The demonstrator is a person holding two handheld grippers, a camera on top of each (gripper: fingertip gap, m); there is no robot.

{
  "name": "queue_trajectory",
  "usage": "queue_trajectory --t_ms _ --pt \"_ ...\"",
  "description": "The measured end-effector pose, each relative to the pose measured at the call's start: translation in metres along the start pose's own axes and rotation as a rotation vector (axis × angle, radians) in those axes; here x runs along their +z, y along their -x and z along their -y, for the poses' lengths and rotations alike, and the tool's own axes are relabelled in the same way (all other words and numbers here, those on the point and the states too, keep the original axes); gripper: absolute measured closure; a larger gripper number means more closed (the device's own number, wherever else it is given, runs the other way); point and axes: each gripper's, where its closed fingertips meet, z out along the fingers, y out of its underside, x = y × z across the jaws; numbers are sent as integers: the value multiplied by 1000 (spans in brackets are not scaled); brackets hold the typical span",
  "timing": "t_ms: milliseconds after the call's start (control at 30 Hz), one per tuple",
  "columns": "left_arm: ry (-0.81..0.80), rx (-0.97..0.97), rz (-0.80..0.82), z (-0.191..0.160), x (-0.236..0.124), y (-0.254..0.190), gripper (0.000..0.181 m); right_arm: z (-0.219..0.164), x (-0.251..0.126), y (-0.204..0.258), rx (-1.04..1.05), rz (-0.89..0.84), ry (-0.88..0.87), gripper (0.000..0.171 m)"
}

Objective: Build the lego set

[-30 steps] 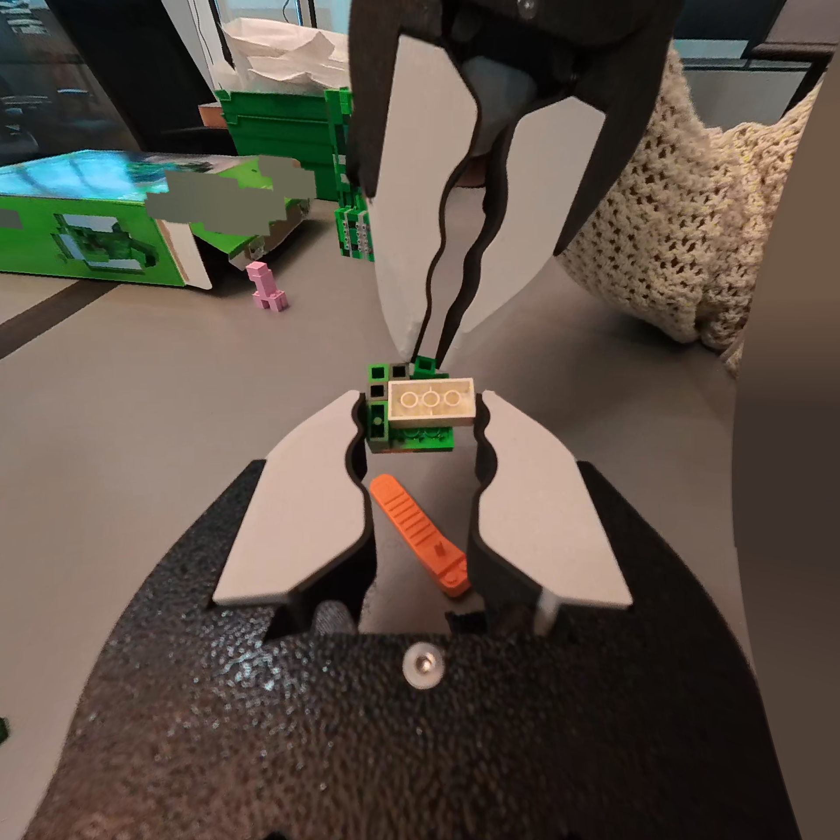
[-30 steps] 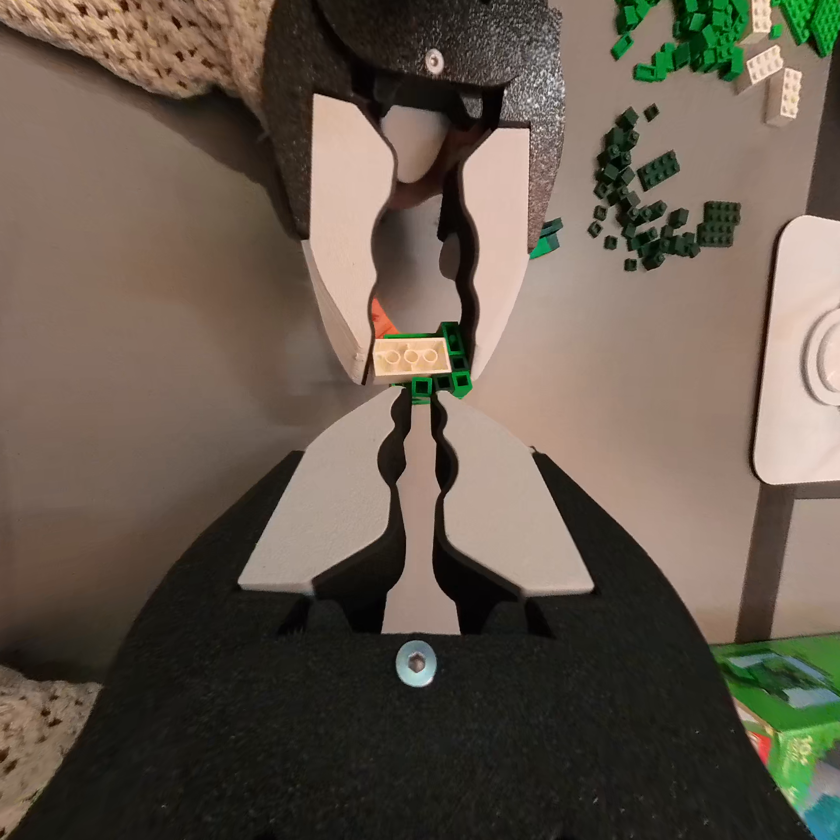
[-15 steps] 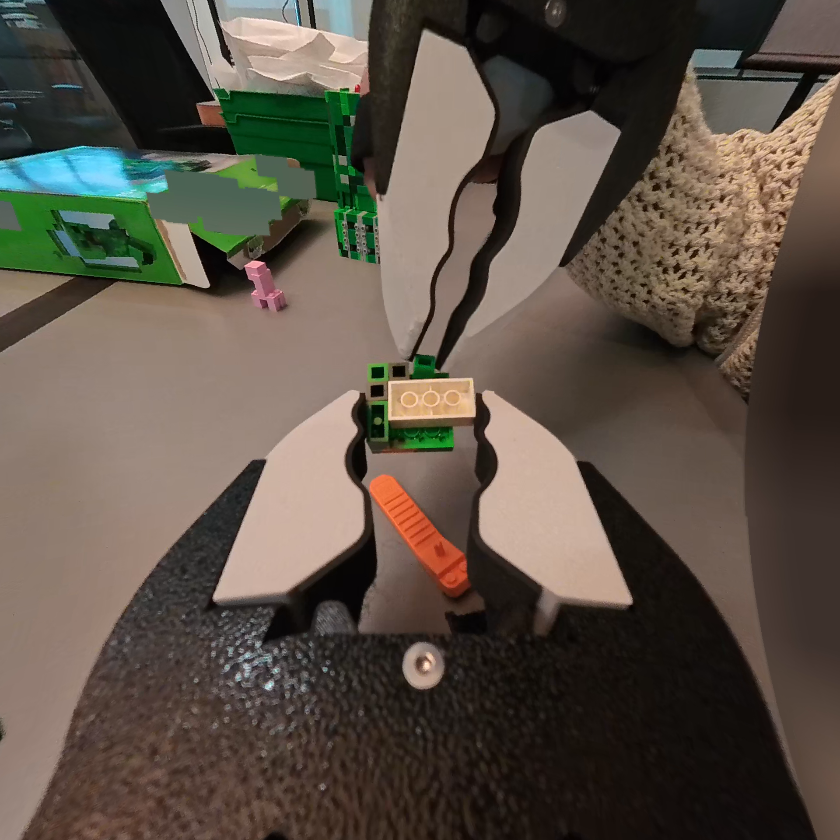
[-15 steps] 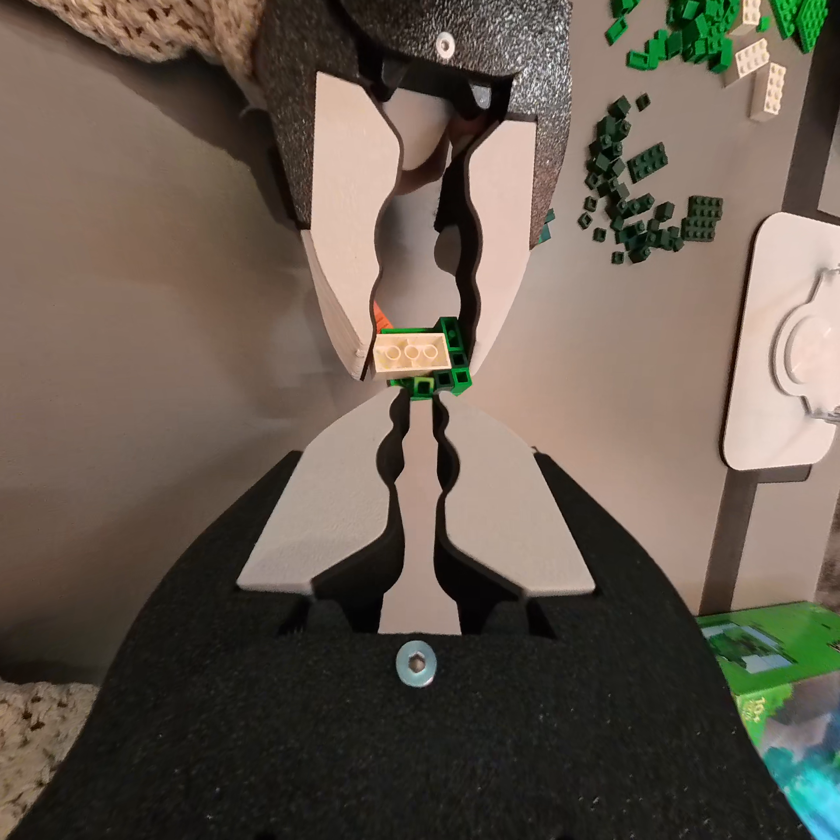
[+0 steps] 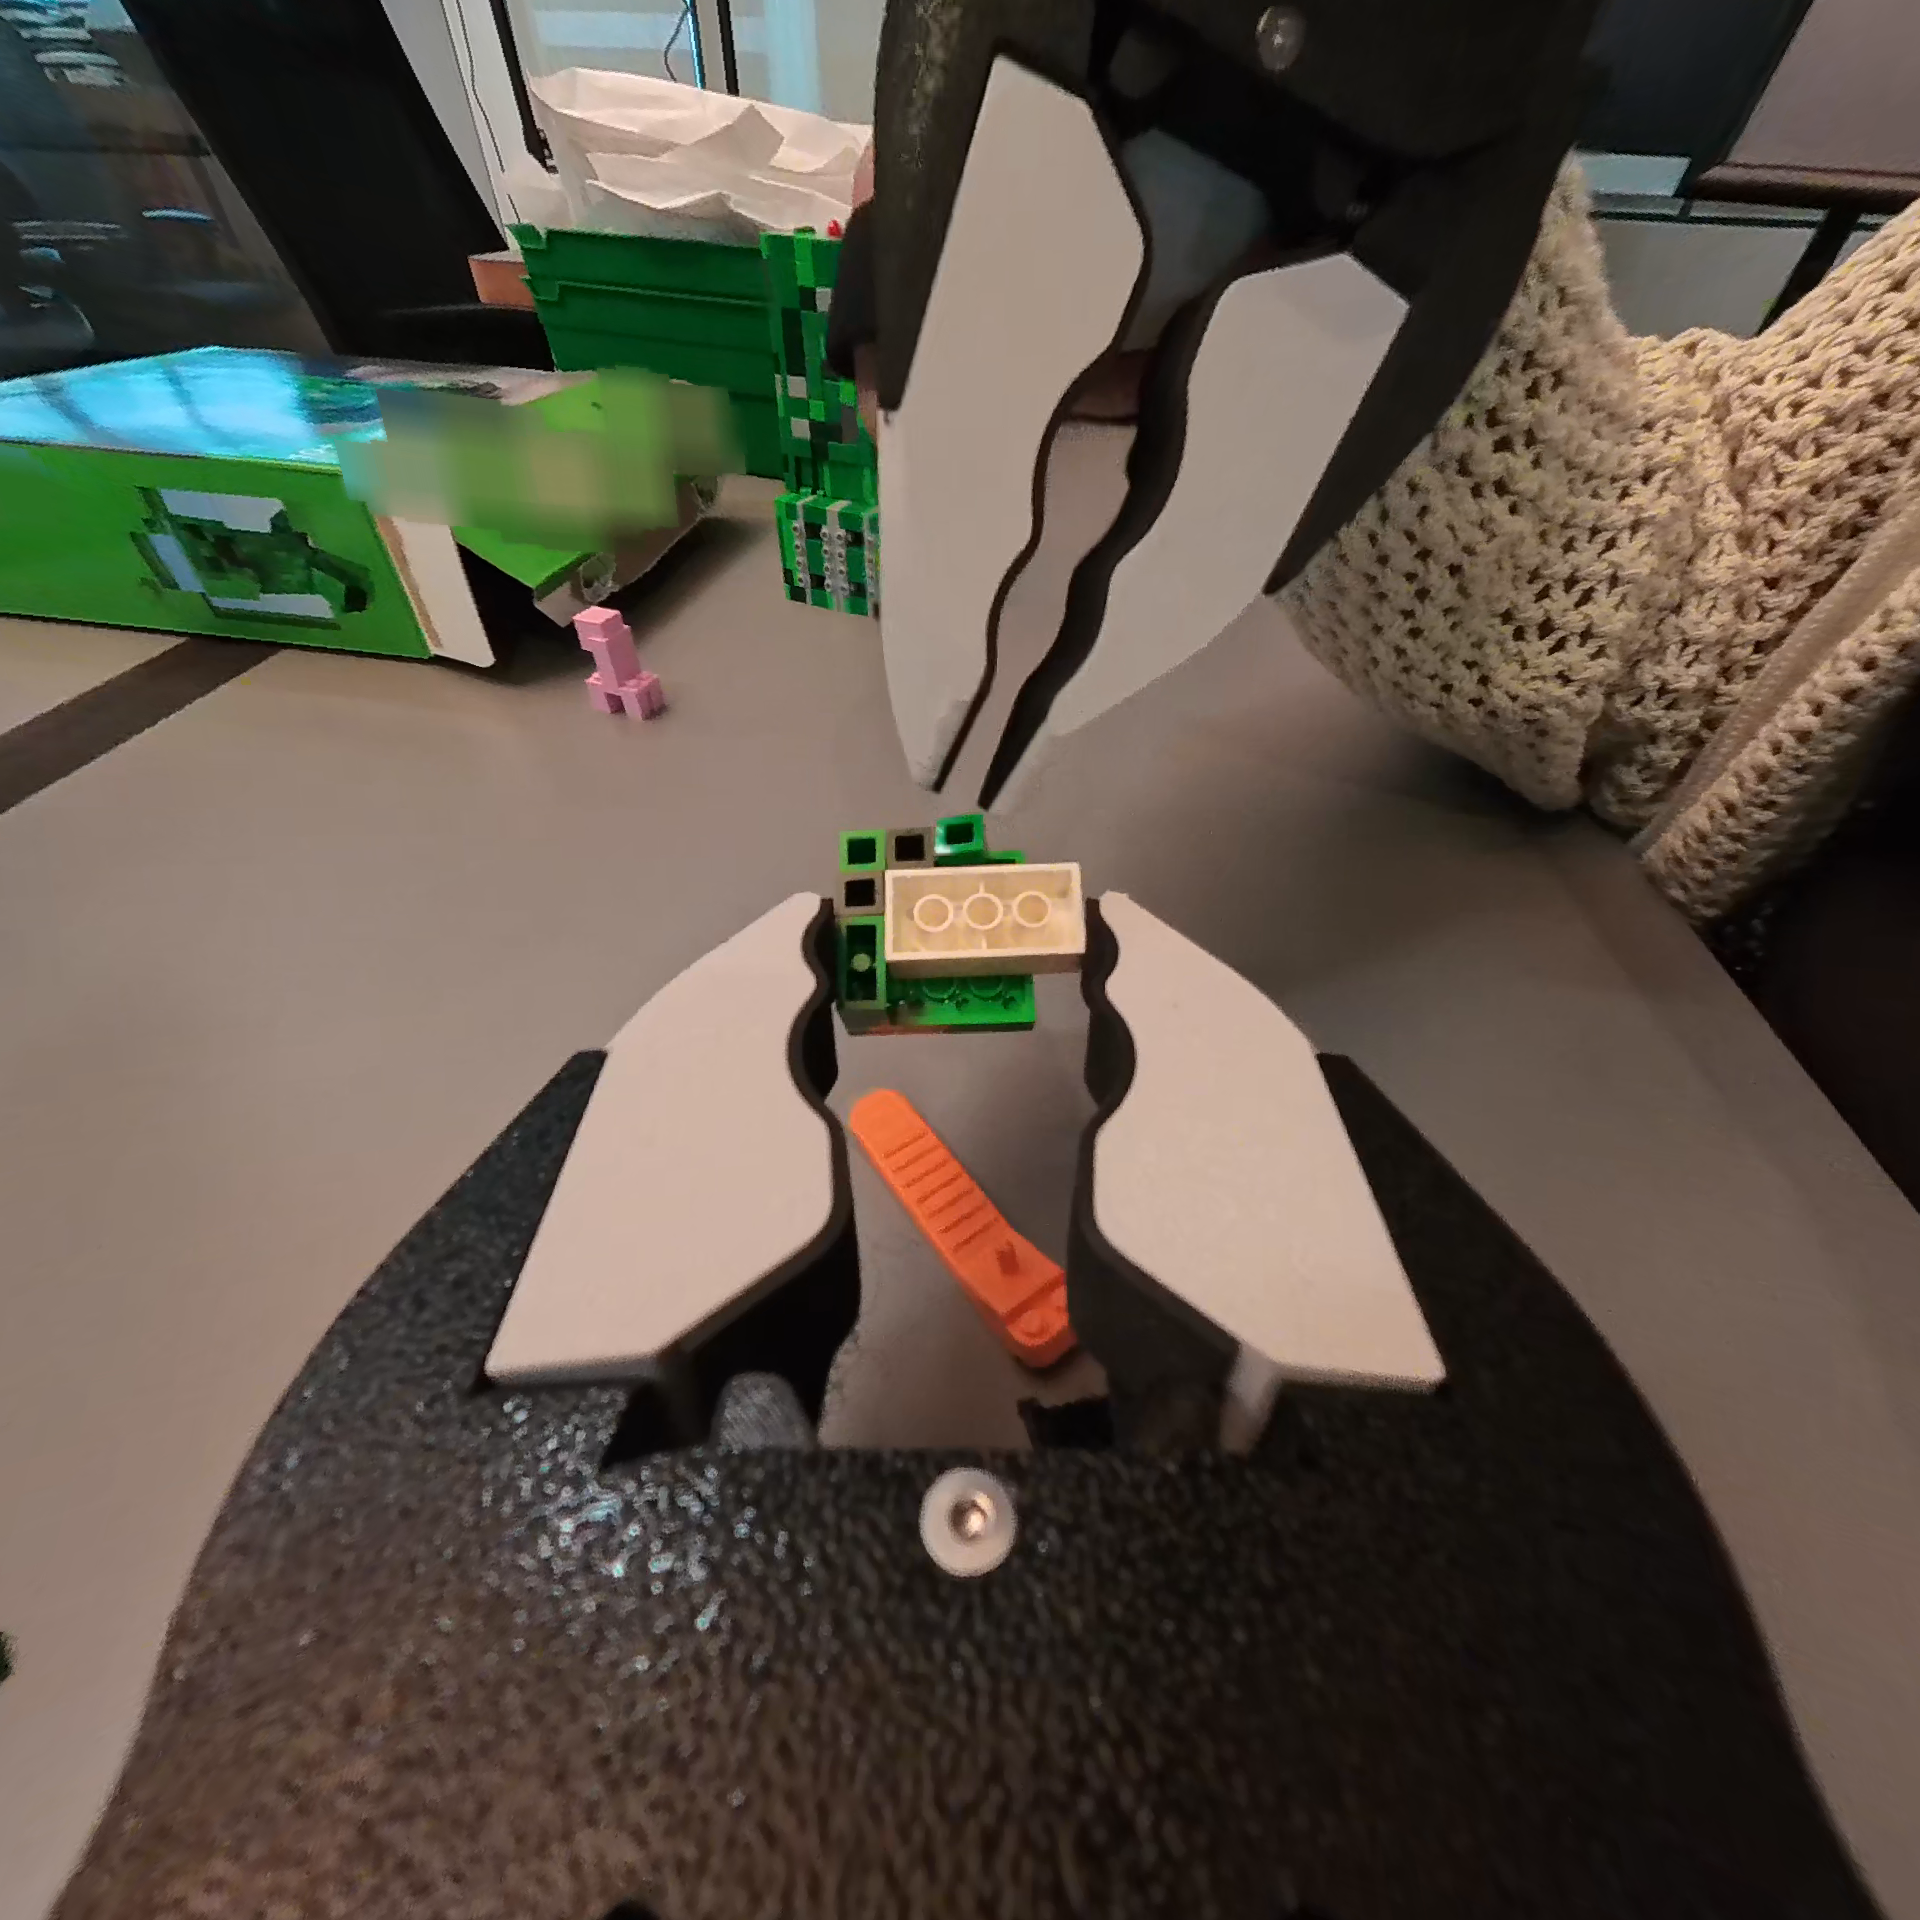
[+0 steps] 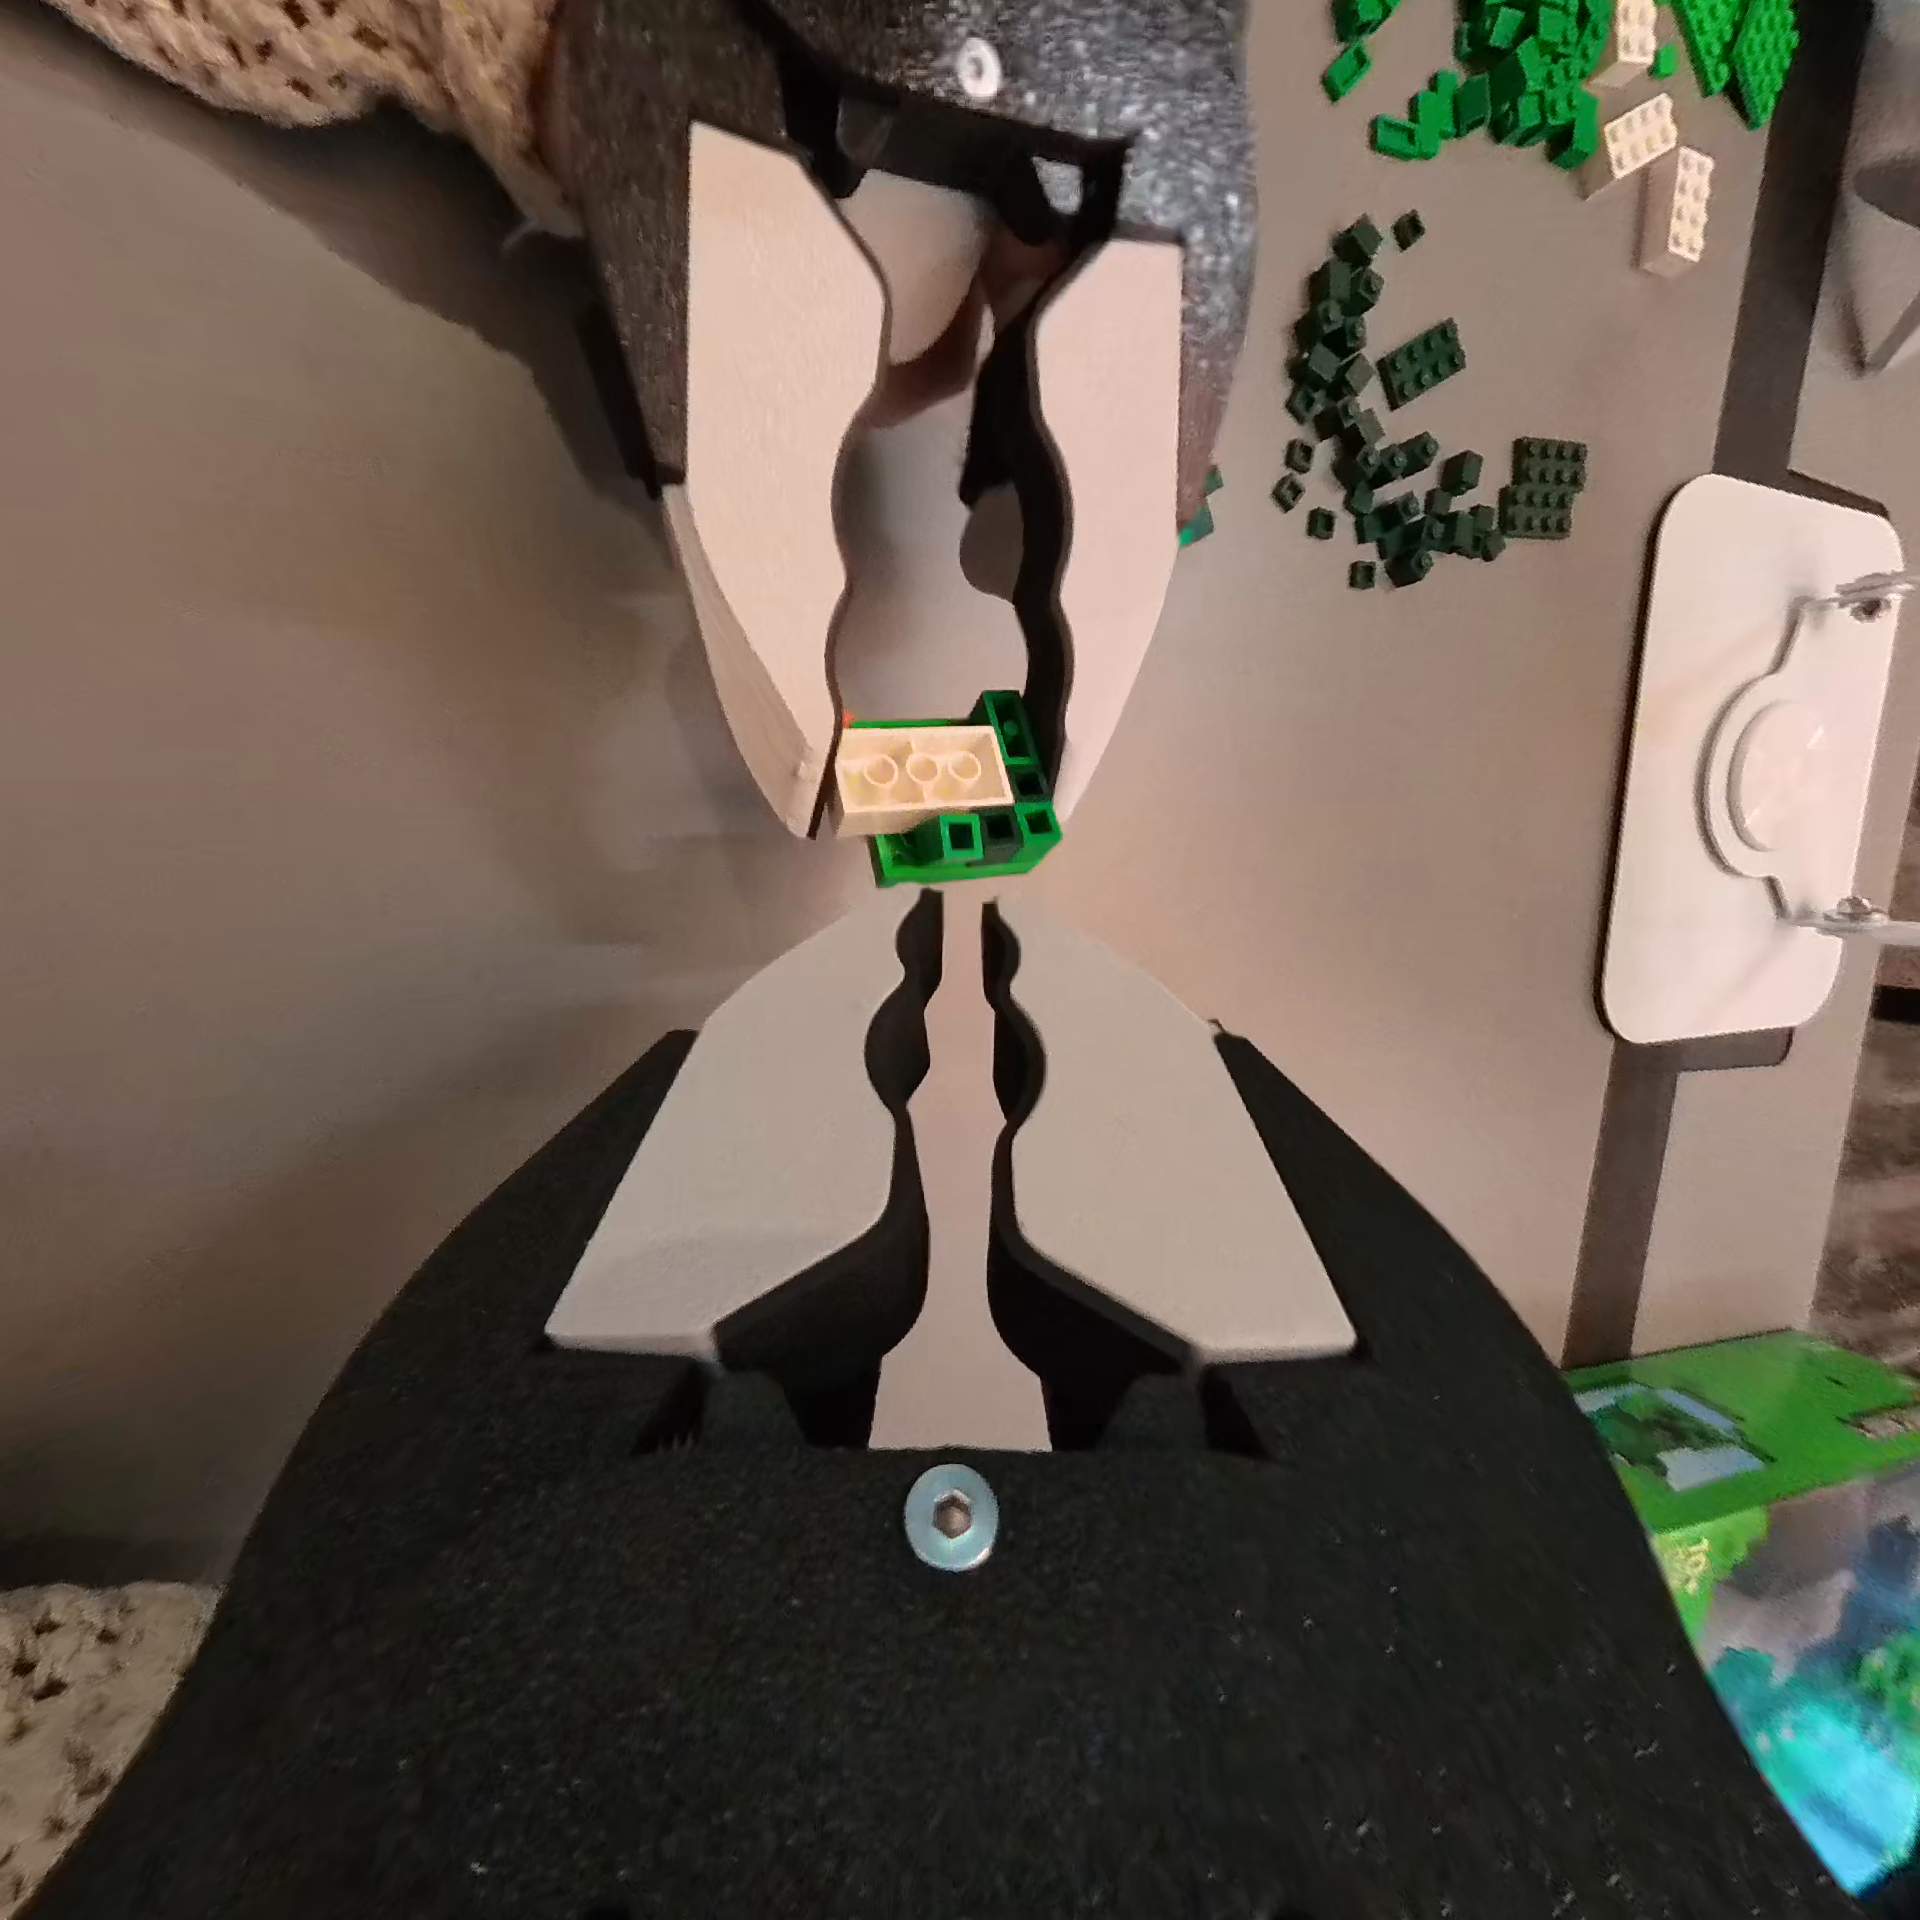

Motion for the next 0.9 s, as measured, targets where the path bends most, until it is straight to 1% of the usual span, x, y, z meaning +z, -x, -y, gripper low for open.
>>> queue_trajectory --t_ms 67,133,200,267,333,433,533,633,733,900 --pt "-23 -1 18 3 -2 2 136 2 -4 -9 52 -27 -48 164" --pt "-44 -22 6 5 -5 2 136 6 -10 -19 89 -58 -133 157" --pt "-80 -84 -39 9 -9 2 136 13 -19 -23 91 -53 -242 150" --pt "-143 -155 -89 15 -16 2 137 22 -26 -22 32 -58 -340 138" --pt "-190 -226 -133 20 -23 4 137 27 -27 -18 -73 -98 -375 132" --pt "-224 -294 -165 22 -29 8 137 37 -19 -18 -222 -208 -351 129" --pt "-242 -337 -179 23 -31 10 137 47 -8 -21 -359 -335 -312 131" --pt "-247 -366 -194 23 -33 11 137 54 3 -19 -450 -401 -277 133" --pt "-237 -373 -204 22 -32 10 137 55 10 -20 -474 -420 -260 137" --pt "-229 -389 -215 21 -31 9 136 53 11 -19 -474 -405 -269 141"
